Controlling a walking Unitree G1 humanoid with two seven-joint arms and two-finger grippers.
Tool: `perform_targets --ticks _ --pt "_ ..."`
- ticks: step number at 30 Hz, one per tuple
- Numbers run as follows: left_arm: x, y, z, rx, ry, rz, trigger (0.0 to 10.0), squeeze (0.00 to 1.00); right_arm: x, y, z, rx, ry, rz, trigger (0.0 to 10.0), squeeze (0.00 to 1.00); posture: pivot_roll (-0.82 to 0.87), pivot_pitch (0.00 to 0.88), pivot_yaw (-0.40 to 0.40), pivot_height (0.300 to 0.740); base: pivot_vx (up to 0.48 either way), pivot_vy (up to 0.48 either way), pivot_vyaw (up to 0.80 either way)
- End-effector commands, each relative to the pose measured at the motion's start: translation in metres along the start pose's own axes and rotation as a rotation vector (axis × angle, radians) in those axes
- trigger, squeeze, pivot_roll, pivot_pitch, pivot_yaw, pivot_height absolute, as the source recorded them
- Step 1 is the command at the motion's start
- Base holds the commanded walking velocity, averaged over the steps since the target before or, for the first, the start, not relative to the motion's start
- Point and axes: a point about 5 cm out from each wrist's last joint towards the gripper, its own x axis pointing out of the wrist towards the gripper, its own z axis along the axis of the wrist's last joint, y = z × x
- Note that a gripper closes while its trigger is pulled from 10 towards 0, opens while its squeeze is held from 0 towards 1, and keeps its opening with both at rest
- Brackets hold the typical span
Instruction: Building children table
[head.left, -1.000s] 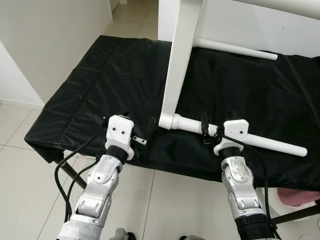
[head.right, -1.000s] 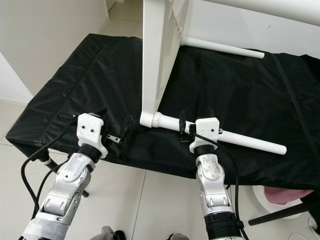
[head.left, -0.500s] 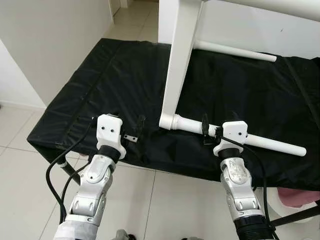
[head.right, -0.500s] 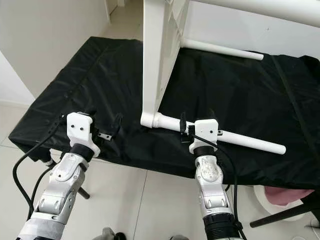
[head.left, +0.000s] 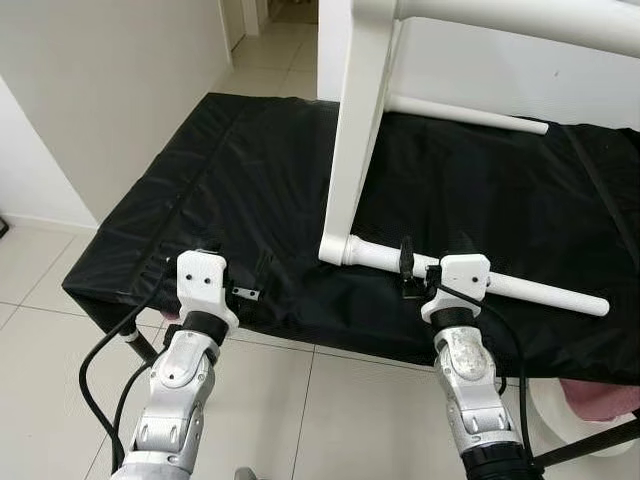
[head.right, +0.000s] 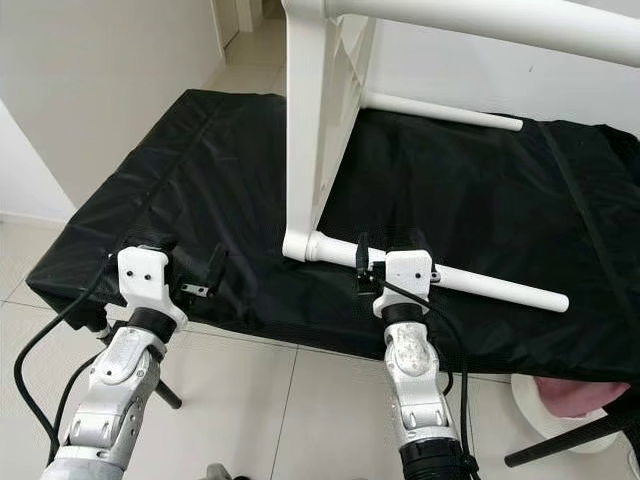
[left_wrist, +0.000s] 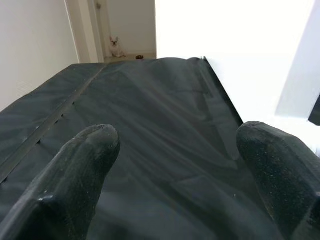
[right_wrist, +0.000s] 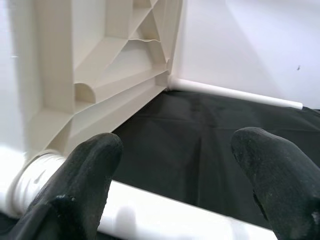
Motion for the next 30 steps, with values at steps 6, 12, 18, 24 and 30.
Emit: perform_targets --ticks 6,12,18,24,30 --pt "-0.005 0.006 -0.002 -0.001 -0.006 0.073 10.0 0.00 -0.005 0.004 -0.006 0.015 0.004 0.024 10.0 0.00 -0.09 0.000 0.069 0.740 0.000 0.000 0.00" --pt "-0.010 0.006 -0.004 0.001 -0.010 0.075 10.0 0.00 -0.009 0.002 -0.009 0.023 0.011 0.024 10.0 0.00 -0.08 0.003 0.069 0.740 0.000 0.000 0.00" --pt "-0.015 0.006 -0.008 -0.010 -0.002 0.071 10.0 0.00 -0.014 0.002 -0.015 0.022 0.027 0.027 10.0 0.00 -0.08 0.007 0.066 0.740 0.000 0.000 0.00" --pt "-0.025 0.007 -0.017 -0.011 0.013 0.074 10.0 0.00 -0.020 0.001 -0.024 0.012 0.060 0.035 10.0 0.00 -0.08 0.010 0.066 0.740 0.000 0.000 0.00" --pt "-0.035 0.006 -0.022 -0.020 0.001 0.050 10.0 0.00 -0.028 0.002 -0.031 0.017 0.086 0.082 10.0 0.00 -0.08 0.012 0.065 0.740 0.000 0.000 0.00"
